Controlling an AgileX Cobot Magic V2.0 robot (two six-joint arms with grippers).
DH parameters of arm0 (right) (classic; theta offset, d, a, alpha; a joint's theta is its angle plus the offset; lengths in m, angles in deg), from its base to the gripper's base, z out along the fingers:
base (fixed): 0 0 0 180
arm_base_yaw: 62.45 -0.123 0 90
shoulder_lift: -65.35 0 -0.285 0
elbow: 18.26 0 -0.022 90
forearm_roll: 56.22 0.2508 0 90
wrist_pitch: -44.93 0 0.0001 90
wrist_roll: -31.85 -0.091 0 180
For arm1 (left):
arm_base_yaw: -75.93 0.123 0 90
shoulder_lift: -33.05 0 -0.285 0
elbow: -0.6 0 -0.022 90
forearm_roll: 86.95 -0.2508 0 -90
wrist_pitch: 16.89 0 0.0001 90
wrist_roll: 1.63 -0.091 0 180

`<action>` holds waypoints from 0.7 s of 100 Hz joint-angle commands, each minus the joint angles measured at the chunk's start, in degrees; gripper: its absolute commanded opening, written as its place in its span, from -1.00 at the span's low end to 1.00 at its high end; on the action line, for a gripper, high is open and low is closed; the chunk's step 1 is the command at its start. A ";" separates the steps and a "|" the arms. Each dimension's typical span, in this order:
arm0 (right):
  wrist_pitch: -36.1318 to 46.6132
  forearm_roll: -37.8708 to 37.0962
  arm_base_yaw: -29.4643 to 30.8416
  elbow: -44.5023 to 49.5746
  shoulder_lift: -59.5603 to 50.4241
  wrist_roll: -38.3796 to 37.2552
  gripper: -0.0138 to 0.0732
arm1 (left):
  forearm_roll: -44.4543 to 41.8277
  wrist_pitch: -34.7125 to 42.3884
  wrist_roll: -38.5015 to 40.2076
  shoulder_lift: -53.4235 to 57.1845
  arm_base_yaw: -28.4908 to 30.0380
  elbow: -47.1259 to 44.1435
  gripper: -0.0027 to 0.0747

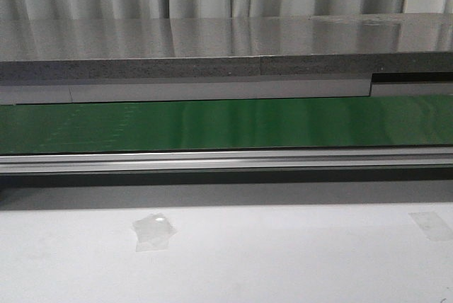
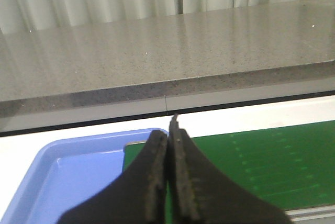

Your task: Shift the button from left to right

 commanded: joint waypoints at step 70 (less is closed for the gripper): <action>4.74 -0.50 -0.10 -0.80 -1.09 0.00 -0.84 | -6.26 9.47 8.68 25.98 -0.47 -19.47 -0.98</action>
